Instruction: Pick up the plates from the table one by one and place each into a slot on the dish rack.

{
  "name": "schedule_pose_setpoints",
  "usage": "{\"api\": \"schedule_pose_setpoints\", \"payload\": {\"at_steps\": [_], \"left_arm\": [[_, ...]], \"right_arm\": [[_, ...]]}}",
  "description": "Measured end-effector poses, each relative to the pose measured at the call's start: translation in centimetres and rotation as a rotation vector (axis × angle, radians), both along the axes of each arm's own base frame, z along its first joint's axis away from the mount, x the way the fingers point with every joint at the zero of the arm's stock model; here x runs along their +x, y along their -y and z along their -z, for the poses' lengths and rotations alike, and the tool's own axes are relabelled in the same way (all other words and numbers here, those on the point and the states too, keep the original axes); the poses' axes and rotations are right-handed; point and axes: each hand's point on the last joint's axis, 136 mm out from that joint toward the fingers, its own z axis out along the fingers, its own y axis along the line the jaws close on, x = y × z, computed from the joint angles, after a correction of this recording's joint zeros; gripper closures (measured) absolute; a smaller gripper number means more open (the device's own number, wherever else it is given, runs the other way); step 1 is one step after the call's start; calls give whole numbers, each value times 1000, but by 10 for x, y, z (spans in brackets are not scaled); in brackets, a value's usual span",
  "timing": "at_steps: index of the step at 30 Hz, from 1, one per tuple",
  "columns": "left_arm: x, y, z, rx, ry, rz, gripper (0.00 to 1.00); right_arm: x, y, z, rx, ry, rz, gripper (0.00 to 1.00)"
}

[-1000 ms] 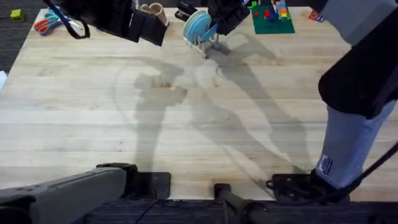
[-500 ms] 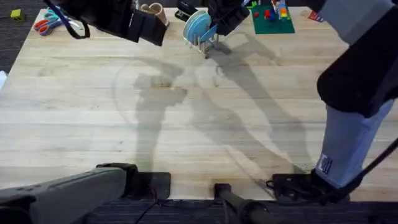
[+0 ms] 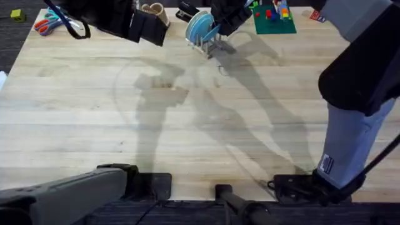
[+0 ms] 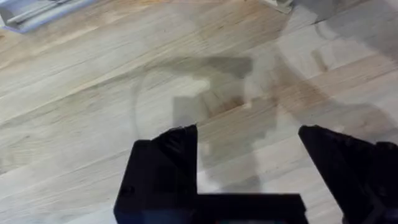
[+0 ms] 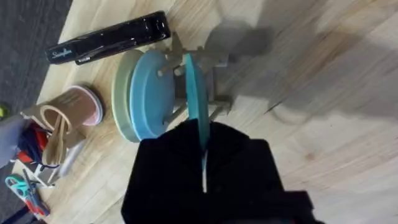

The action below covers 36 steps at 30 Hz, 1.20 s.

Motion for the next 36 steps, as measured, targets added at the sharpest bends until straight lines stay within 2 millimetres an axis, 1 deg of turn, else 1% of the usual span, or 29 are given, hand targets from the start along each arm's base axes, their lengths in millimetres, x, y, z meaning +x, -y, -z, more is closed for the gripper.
{"api": "schedule_pose_setpoints", "payload": {"at_steps": [11, 12, 17, 18, 23, 28, 30, 33, 34, 36], "left_arm": [[0, 0, 0, 0, 0, 0, 8], [0, 0, 0, 0, 0, 0, 8], [0, 0, 0, 0, 0, 0, 8], [0, 0, 0, 0, 0, 0, 8], [0, 0, 0, 0, 0, 0, 8], [0, 0, 0, 0, 0, 0, 8], [0, 0, 0, 0, 0, 0, 8], [0, 0, 0, 0, 0, 0, 8], [0, 0, 0, 0, 0, 0, 8], [0, 0, 0, 0, 0, 0, 8]], "right_arm": [[-1, 0, 0, 2, -5, -2, 967], [-1, 0, 0, 2, -6, -2, 955], [-3, 0, 1, 3, -17, 0, 683], [-4, 0, 1, 4, -18, 0, 647], [-4, 0, 1, 7, -19, 0, 549], [-4, 0, 1, 7, -19, -1, 402], [-4, 0, 2, 7, -20, -1, 379], [-4, 0, 1, 7, -20, -1, 311], [-4, 0, 1, 7, -20, -1, 263], [-4, 0, 2, 7, -20, -1, 129]]}}
